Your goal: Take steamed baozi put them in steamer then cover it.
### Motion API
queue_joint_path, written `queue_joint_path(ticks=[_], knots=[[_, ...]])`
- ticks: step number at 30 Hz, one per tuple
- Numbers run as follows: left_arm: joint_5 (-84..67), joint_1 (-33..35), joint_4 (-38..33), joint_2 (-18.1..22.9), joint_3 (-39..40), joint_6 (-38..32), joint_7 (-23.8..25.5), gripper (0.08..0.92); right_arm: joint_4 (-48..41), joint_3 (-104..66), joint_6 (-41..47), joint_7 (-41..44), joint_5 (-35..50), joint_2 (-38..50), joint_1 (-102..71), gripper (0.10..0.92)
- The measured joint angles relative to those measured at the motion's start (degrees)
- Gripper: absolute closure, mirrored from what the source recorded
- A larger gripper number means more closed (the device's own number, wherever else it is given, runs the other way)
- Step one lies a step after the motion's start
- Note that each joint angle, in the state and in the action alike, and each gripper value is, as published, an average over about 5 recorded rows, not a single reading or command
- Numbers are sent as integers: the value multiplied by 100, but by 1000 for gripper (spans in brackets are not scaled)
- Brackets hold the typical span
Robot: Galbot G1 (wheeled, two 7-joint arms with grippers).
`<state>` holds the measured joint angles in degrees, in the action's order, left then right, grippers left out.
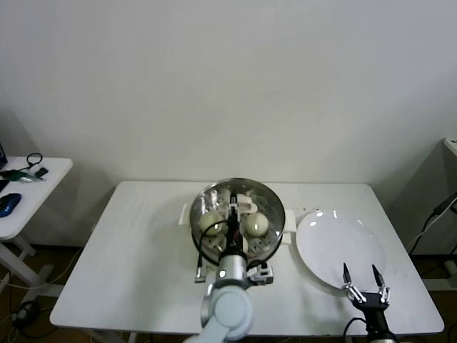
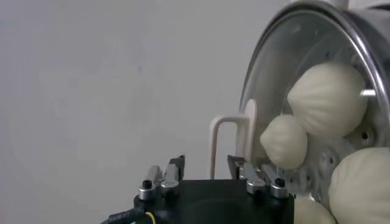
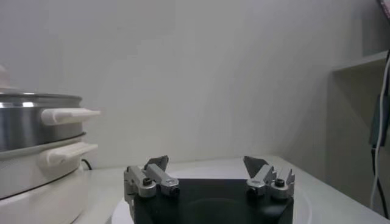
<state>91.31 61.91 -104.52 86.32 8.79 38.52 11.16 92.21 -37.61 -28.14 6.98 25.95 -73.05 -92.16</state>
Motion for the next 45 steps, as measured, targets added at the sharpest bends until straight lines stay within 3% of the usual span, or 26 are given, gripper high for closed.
queue_joint_path(ticks=[9,12,19,28,35,45], knots=[[-800,209,-659,-340,-86,-125,-297,240,58,31,116,-147,35,24,-36,203],[-1291,329,-954,-545,-233,-244,-469,190,85,47,173,-227,30,37,-55,203],[-2986,832,-1571,-1070,-1059,-939,-977,177,139,42,261,-367,-68,47,-57,203],[-6096,1806,-1736,-1358,-2946,-2484,-1324,177,253,37,451,-395,-391,92,-103,203],[-8413,2523,-1394,-1519,-3954,-3531,-1329,177,247,63,548,-311,-487,156,-68,203],[-9874,2858,-333,-1472,-4274,-4943,-1144,177,254,103,657,-232,-478,212,-2,203]])
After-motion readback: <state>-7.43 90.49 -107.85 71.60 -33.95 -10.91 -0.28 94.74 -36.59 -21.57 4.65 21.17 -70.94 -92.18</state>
